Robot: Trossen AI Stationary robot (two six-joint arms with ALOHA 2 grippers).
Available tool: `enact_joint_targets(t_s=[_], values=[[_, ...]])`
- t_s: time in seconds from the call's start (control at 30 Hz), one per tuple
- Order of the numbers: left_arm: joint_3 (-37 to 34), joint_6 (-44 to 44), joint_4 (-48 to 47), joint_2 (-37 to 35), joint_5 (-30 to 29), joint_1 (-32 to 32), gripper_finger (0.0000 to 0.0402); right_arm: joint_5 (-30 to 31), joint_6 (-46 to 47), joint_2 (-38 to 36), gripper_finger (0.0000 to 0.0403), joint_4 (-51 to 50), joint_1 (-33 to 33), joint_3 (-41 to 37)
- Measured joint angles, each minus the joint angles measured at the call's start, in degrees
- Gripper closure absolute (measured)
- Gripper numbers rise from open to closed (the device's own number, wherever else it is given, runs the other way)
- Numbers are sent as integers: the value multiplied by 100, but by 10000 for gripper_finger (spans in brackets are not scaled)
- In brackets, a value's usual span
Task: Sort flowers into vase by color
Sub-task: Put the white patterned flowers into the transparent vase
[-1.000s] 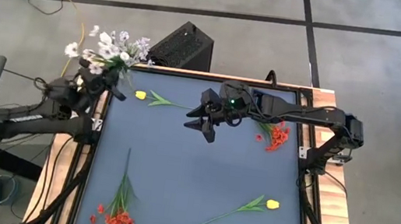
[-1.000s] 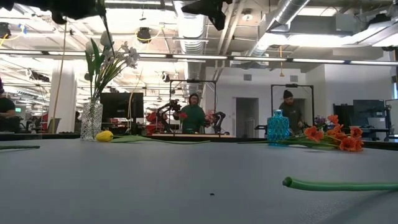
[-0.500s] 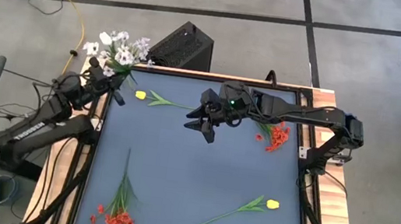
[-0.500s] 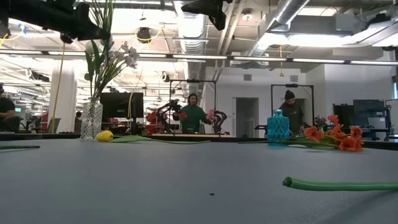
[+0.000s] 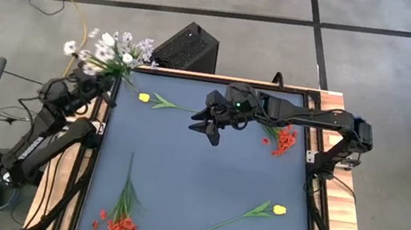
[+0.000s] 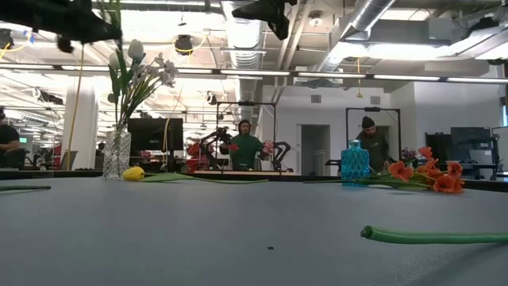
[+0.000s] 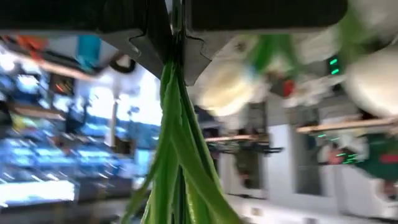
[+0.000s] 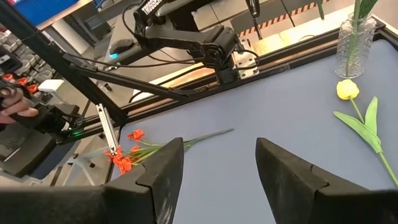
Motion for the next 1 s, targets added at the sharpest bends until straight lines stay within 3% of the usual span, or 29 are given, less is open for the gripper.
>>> enact_joint_targets(t_s=[0.17, 0.3, 0.5, 0.8, 1.0], values=[[1, -208, -497, -604, -616, 0, 401, 2, -15, -1, 177, -39, 0, 0], [59, -463, -907, -534, -1426, -2, 401, 26, -105, 0, 177, -27, 0, 0], [-158, -683, -703, -550, -2625, 0, 401, 33, -170, 0, 177, -27, -15, 0], [-1229, -524, 901, -555, -2812, -4, 401, 33, -260, 0, 177, -28, -28, 0], [-1382, -4, 1320, -555, -3141, -2, 401, 30, -271, 0, 177, -49, 21, 0]])
